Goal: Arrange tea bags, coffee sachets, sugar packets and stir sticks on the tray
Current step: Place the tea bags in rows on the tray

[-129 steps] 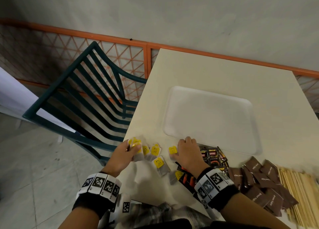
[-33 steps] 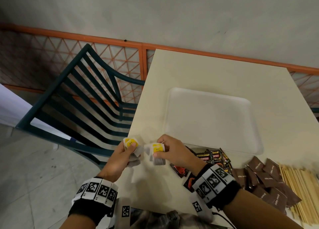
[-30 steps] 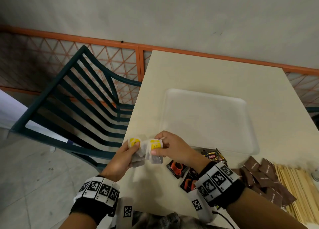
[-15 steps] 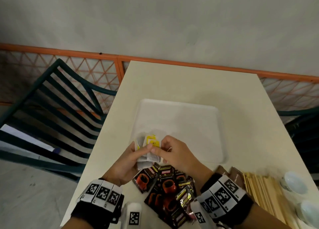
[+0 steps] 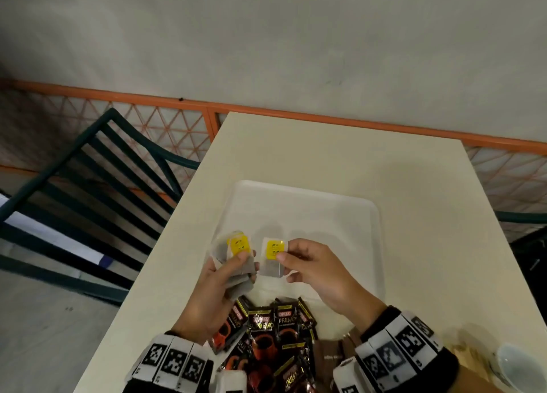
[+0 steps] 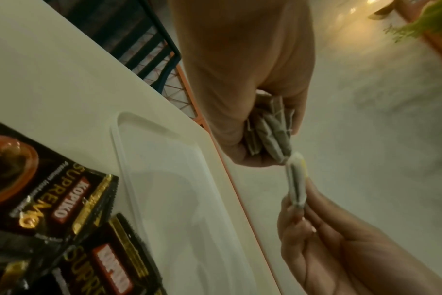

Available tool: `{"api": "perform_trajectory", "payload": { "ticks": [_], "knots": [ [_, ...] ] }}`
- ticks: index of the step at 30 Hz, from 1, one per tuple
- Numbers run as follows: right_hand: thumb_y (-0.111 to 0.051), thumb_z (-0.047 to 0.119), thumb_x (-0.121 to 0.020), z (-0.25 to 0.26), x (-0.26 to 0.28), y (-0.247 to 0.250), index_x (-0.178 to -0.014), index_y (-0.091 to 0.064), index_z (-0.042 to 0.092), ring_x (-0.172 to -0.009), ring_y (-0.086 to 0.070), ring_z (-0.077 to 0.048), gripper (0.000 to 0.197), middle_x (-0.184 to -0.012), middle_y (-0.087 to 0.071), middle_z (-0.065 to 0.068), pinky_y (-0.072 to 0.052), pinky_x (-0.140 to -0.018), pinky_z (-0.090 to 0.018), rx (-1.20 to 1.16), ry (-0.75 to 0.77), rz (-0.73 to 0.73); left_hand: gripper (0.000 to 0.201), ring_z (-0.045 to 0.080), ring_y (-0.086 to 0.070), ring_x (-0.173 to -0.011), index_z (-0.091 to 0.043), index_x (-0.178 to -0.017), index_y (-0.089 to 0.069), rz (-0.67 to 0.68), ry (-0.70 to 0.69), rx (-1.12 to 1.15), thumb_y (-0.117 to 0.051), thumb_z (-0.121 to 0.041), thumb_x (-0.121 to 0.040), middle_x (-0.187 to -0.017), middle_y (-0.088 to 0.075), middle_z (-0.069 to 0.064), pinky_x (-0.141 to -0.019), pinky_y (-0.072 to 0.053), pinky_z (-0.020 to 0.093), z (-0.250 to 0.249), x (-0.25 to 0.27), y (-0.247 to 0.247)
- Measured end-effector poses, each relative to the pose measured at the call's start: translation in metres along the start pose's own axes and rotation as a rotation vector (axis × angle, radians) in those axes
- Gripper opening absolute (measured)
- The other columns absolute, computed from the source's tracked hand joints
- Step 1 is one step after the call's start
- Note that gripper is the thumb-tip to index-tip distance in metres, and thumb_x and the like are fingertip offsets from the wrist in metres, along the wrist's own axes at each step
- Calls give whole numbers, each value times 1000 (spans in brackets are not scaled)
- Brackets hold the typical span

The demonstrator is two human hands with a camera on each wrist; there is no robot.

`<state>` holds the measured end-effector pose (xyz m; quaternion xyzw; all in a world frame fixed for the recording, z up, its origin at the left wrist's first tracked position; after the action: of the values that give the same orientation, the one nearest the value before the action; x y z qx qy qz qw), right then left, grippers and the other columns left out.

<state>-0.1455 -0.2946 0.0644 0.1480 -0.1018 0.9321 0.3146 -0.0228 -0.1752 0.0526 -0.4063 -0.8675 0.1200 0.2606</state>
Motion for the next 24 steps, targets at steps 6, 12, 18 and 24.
{"api": "perform_trajectory", "payload": {
  "ticks": [6,12,18,24],
  "knots": [
    [-58,5,-88,3,-48,21,-88,-64,8,-65,-58,-8,7,-77,-62,-3,-50,-59,-14,38,-79,-100,15,14,-66,-69,-7,-99,-58,-100,-3,-49,-54,-6,-85,-82,-65,7,-59,-55,23,-11,-7,42],
    [-59,3,-88,8,-116,20,-83,-60,11,-68,-59,-14,10,-79,-62,-4,-49,-62,-19,68,-161,-191,21,13,-65,-64,2,-106,-56,-148,39,-127,-56,-8,-87,-73,-62,12,-62,-55,24,-16,-32,74],
    [-67,0,-81,9,-180,-2,-83,-49,10,-58,-60,-15,20,-74,-59,-7,-52,-56,-20,56,-204,-260,13,12,-66,-61,-3,-98,-59,-192,46,-150,-58,-9,-87,-63,-67,3,-70,-50,33,-35,-56,97],
    [-69,-2,-79,-4,-230,-16,-65,-37,15,-47,-61,-9,39,-68,-51,-7,-49,-46,-16,140,-225,-296,21,15,-68,-63,-9,-100,-62,-225,83,-160,-67,-16,-80,-68,-70,5,-68,-55,33,-44,-72,111]
  ]
}}
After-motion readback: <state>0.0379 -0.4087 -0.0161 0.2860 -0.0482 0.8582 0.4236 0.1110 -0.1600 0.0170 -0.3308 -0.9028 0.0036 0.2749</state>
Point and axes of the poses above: each hand's wrist, its own x-axis away from the middle knuckle, its own y-axis out of the back of the hand, z = x × y, the point moved 3 cm from there along -x, towards the middle knuckle
